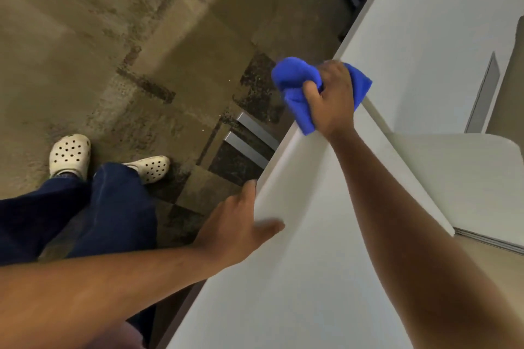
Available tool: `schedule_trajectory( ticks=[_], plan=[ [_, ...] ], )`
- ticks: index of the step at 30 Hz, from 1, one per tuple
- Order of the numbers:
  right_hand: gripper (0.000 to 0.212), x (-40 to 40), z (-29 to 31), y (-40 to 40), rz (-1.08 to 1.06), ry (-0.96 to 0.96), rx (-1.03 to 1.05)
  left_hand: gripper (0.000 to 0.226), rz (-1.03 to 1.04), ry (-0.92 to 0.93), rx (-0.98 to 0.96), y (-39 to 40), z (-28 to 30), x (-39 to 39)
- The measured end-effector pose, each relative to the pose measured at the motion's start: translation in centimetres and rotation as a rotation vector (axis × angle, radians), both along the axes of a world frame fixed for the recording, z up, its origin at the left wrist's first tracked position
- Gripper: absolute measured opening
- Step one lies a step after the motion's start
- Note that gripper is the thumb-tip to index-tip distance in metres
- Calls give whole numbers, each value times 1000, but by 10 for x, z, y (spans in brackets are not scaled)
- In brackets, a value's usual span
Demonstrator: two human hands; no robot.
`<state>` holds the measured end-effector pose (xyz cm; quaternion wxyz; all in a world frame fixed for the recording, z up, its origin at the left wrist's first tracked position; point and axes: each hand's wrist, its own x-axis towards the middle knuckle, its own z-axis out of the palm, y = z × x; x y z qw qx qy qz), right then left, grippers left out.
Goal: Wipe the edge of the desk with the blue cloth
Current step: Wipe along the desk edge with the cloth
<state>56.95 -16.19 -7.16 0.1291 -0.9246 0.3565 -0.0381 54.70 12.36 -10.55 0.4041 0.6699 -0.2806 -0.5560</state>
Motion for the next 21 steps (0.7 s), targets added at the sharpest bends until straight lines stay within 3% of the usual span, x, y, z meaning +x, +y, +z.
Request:
schedule_trajectory(
  ticks=[4,8,13,16,21],
  plan=[
    [29,-40,3,81,1,68,107,72,16,-46,10,0,0,1],
    [45,-70,8,153,-114,86,191,68,88,-106,-67,-1,-2,-3],
    [33,-39,10,103,-33,290,-6,72,51,-75,-20,-1,-5,-2],
    [36,-16,12,48,5,369,-66,78,26,-43,-30,0,-5,-3],
    [36,-2,14,8,-16,336,5,86,5,-26,-24,-1,-3,-4]
  ],
)
